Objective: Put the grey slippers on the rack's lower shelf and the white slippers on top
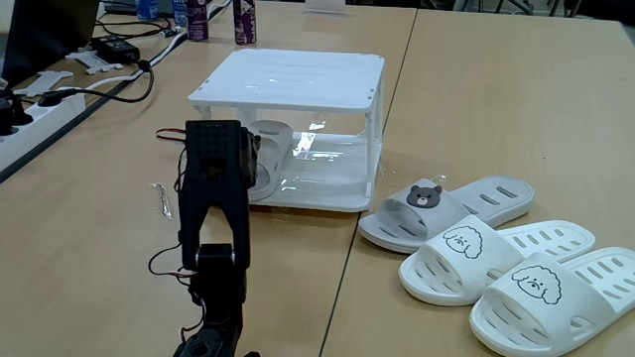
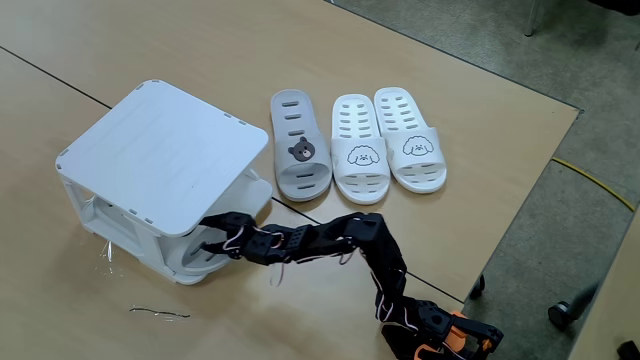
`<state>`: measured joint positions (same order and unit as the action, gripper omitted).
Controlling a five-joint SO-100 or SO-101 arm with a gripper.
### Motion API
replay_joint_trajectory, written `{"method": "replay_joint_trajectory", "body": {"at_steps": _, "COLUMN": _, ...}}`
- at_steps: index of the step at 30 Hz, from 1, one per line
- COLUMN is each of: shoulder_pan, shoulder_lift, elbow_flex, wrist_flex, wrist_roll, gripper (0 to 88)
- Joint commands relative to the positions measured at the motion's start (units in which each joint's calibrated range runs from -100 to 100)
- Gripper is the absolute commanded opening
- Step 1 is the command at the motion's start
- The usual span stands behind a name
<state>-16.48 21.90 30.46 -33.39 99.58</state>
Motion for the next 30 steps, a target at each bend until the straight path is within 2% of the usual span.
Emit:
{"method": "replay_joint_trajectory", "body": {"at_steps": 1, "shoulder_pan": 0.5, "shoulder_lift": -15.5, "elbow_flex": 12.9, "wrist_flex": -7.3, "wrist_roll": 0.4, "gripper": 27.9}}
{"method": "replay_joint_trajectory", "body": {"at_steps": 5, "shoulder_pan": 0.5, "shoulder_lift": -32.0, "elbow_flex": 29.2, "wrist_flex": -9.8, "wrist_roll": 0.4, "gripper": 26.4}}
{"method": "replay_joint_trajectory", "body": {"at_steps": 9, "shoulder_pan": 0.6, "shoulder_lift": -47.3, "elbow_flex": 40.0, "wrist_flex": -12.3, "wrist_roll": 0.4, "gripper": 1.0}}
{"method": "replay_joint_trajectory", "body": {"at_steps": 15, "shoulder_pan": 0.6, "shoulder_lift": -60.0, "elbow_flex": 61.8, "wrist_flex": -17.2, "wrist_roll": 0.4, "gripper": 0.8}}
{"method": "replay_joint_trajectory", "body": {"at_steps": 19, "shoulder_pan": 2.1, "shoulder_lift": -58.7, "elbow_flex": 68.3, "wrist_flex": -17.0, "wrist_roll": 0.4, "gripper": 0.8}}
{"method": "replay_joint_trajectory", "body": {"at_steps": 23, "shoulder_pan": 4.9, "shoulder_lift": -48.6, "elbow_flex": 68.3, "wrist_flex": -18.2, "wrist_roll": 0.4, "gripper": 0.8}}
{"method": "replay_joint_trajectory", "body": {"at_steps": 30, "shoulder_pan": 6.0, "shoulder_lift": -22.4, "elbow_flex": 68.4, "wrist_flex": -43.8, "wrist_roll": 0.4, "gripper": 0.8}}
